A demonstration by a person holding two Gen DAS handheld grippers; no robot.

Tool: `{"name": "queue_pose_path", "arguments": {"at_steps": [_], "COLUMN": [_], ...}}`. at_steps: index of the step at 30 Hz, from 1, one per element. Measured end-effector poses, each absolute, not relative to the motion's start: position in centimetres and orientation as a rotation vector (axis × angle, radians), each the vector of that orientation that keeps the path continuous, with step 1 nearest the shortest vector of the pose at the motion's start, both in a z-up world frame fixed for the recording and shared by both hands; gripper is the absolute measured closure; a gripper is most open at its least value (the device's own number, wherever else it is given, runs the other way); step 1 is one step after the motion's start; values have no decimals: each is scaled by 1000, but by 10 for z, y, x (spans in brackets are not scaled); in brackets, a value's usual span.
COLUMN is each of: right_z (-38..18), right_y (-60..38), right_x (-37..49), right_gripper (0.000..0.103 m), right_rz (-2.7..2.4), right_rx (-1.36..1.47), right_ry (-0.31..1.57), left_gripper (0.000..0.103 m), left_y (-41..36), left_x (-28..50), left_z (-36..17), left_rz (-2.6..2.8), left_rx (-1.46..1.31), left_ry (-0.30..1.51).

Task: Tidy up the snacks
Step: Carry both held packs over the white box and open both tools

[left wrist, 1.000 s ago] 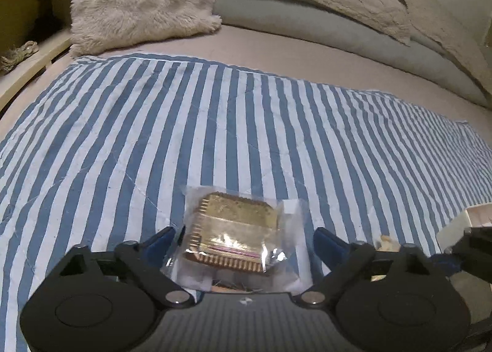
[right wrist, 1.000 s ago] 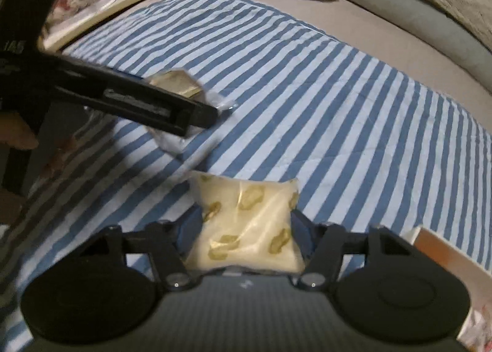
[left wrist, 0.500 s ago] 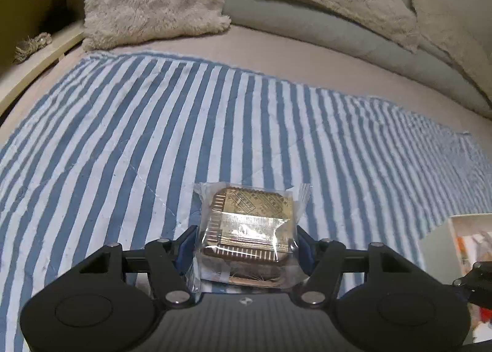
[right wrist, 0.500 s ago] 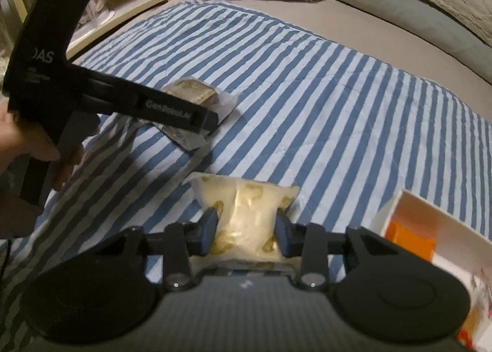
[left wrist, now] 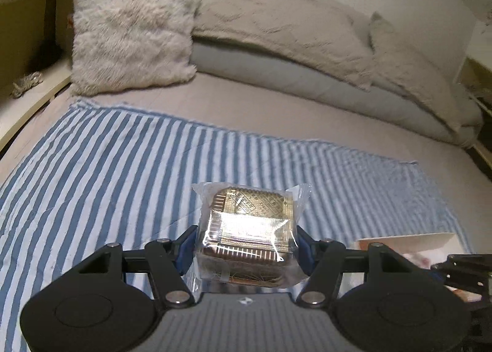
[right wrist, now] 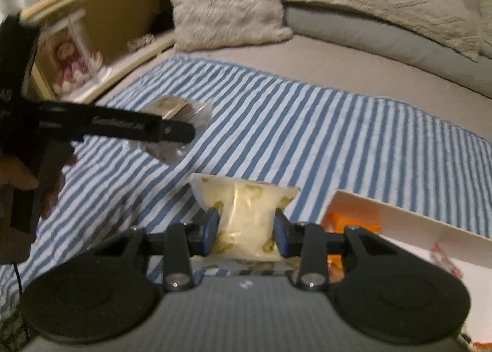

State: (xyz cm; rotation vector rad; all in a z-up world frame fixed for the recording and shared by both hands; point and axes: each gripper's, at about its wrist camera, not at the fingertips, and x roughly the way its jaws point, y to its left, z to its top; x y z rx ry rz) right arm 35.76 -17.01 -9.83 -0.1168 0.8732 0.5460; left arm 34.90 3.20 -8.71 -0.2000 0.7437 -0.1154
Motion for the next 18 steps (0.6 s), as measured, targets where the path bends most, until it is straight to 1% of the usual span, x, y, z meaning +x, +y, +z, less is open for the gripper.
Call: {"name": "queue_pose_path", "arguments": {"at_steps": [7,18], "right_z": [-75,-61], "right_y": [-214,-304], "right_x": [346,330], "right_gripper": [60,60], "right_rz": [468,269], "right_rx": [-43,73], "right_ry": [811,740], "left_gripper": [39,39], "left_y": [9,-49], "left_x": [339,333], "left_z": [-67,-54], "left_rz": [-169,-292], "left_rx": [-222,-213], "left_ry": [693,662]}}
